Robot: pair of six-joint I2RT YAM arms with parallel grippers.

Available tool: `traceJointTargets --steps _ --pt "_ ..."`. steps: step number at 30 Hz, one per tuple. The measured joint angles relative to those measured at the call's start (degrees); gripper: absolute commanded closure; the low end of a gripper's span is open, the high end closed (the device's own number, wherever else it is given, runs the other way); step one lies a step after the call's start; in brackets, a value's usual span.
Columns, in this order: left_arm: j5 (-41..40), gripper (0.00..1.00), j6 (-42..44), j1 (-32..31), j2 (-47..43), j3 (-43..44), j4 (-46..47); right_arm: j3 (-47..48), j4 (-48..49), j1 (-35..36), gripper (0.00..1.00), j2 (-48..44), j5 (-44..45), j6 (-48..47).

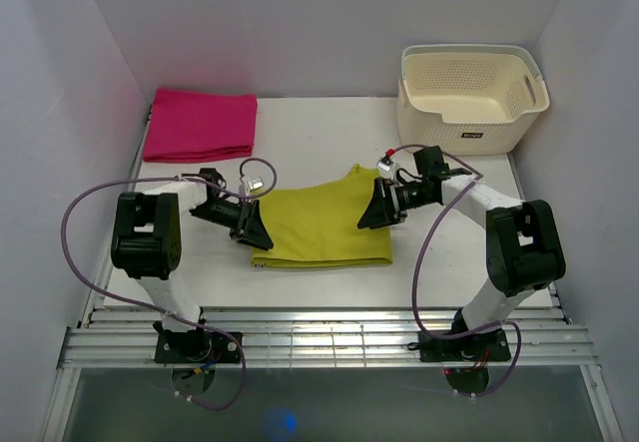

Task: Fold and stack the trousers
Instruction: Fold the trousers, then neatly place the folded trousers to the corner

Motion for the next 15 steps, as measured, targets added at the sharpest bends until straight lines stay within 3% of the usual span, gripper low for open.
traceJointTargets --steps 6,11,15 --pt "0.3 0.6 -2.8 1.8 13.2 -1.5 0.3 -6.1 3.7 0.7 0.09 5.0 -3.5 1.9" --pt "1.6 0.6 -5.8 4.3 16.0 -0.5 -0.7 -6.0 5.1 0.5 0.14 11.3 -4.7 2.7" --pt "-2.3 0.58 -6.3 7.1 16.5 4.2 -2.8 -4.6 3.9 0.5 0.16 11.6 -4.7 2.6"
